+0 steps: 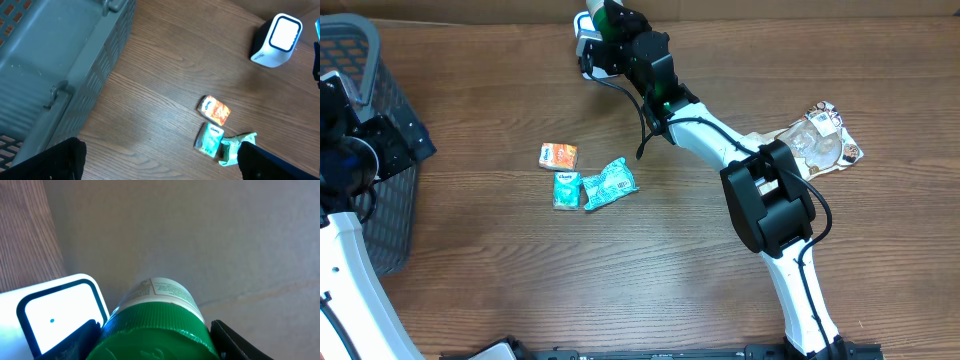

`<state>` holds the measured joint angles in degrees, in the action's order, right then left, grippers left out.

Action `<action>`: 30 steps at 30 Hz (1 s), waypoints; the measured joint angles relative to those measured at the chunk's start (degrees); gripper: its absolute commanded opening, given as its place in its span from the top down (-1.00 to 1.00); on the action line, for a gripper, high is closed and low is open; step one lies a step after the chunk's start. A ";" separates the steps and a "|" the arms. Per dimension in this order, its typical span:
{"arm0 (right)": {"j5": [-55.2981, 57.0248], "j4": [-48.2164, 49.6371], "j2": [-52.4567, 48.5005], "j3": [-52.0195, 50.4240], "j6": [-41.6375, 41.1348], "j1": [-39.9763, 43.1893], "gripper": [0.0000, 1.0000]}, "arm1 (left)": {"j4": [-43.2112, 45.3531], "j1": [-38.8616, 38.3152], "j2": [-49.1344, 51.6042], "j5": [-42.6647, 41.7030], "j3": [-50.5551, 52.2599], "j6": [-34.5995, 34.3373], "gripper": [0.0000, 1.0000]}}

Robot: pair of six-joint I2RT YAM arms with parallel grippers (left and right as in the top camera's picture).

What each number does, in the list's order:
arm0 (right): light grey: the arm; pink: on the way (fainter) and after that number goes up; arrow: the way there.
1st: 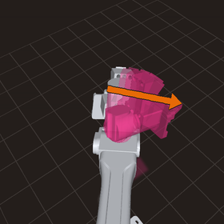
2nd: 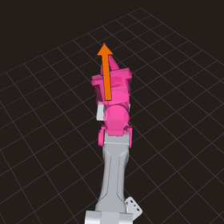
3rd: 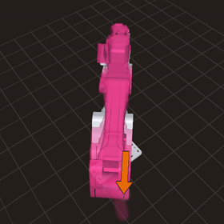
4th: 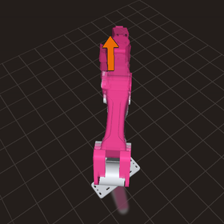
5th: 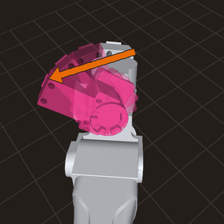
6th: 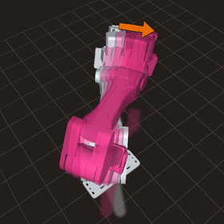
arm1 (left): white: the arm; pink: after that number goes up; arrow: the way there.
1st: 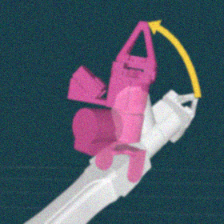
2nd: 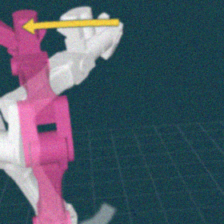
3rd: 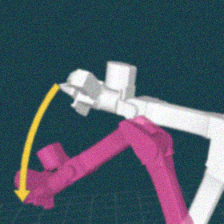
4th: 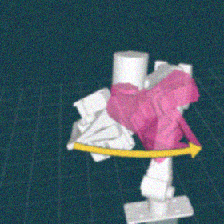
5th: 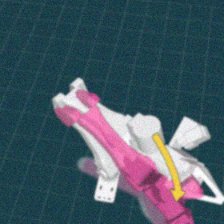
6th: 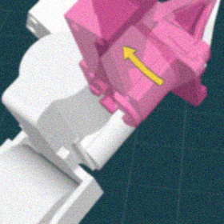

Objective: Scan the item barcode
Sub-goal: 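Carry the jar to the white scanner and hold it there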

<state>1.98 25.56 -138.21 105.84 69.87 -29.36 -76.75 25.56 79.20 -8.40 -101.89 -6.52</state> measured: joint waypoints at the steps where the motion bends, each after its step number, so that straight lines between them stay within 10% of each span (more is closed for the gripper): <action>1: -0.17 0.04 -0.02 0.00 0.79 0.04 0.13 | 0.00 0.00 0.00 0.00 0.00 0.02 -0.99; 30: -4.50 3.15 -2.34 0.02 2.71 0.81 0.13 | 0.00 0.00 0.00 0.00 0.00 0.02 -0.99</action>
<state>-2.52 28.71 -140.55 105.86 72.58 -28.56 -76.75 25.56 79.20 -8.40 -101.89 -6.50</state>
